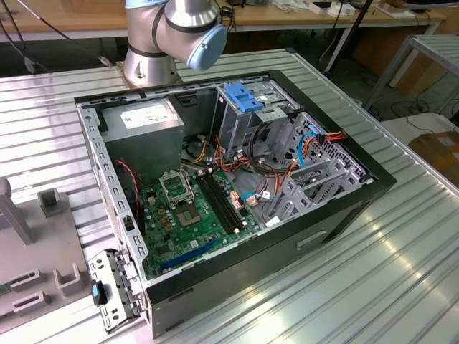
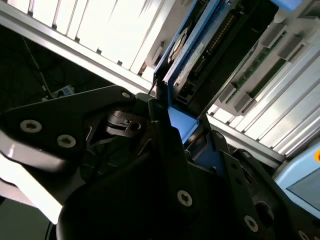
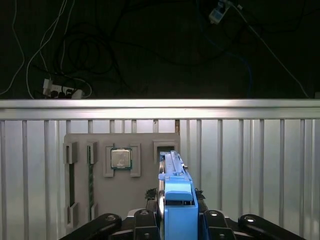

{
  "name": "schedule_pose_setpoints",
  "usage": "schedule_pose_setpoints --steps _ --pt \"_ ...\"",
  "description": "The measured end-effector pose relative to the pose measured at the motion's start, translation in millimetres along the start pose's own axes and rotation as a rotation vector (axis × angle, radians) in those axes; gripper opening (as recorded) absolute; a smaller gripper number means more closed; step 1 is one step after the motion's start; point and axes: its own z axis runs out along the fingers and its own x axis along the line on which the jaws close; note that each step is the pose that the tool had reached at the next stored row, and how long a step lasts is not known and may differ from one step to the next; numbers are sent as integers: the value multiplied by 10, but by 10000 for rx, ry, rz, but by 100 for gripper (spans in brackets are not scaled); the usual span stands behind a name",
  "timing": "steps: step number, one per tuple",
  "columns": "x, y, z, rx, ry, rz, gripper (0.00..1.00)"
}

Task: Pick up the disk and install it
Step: 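Pick up the disk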

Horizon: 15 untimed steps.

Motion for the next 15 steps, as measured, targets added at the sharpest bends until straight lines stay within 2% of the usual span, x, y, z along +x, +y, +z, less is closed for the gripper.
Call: schedule_pose_setpoints --steps 9,15 --pt "-5 -2 -182 -23 0 1 37" --pt "-7 -3 -260 -39 0 1 37"
